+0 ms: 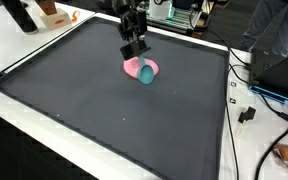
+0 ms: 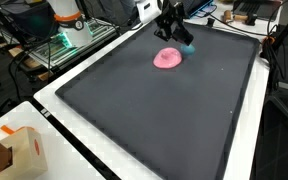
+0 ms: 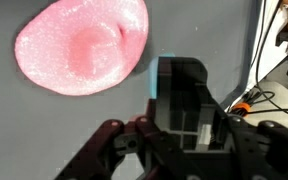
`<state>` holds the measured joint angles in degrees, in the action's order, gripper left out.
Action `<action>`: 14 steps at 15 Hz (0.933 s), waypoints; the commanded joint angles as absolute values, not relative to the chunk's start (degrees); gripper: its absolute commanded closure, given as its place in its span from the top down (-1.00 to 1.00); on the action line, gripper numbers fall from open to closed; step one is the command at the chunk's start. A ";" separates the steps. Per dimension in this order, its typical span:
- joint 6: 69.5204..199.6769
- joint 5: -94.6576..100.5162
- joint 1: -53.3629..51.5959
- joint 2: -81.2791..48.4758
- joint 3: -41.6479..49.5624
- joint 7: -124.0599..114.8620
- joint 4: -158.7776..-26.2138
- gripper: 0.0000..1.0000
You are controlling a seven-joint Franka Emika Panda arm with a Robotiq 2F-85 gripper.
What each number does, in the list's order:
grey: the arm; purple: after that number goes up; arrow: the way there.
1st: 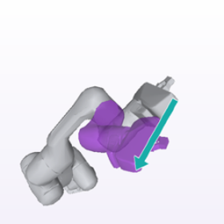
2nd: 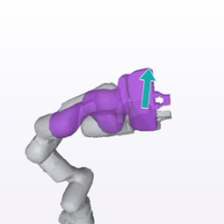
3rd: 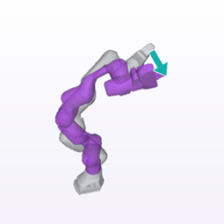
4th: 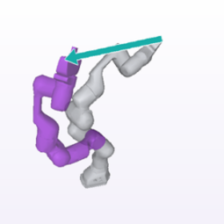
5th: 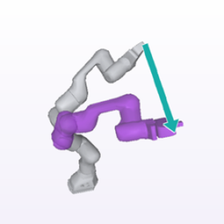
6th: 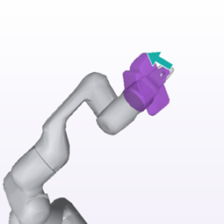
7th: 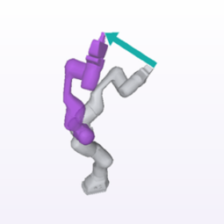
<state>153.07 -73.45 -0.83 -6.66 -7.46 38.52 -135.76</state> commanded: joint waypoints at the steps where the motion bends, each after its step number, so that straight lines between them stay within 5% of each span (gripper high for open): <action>1: 153.52 -70.79 -1.27 -3.40 -7.55 36.07 -138.26 -0.49; 14: 144.14 -26.04 -2.16 5.83 -5.44 -6.09 -137.62 -0.49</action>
<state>149.77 -35.60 -1.79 1.88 -6.44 3.84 -137.34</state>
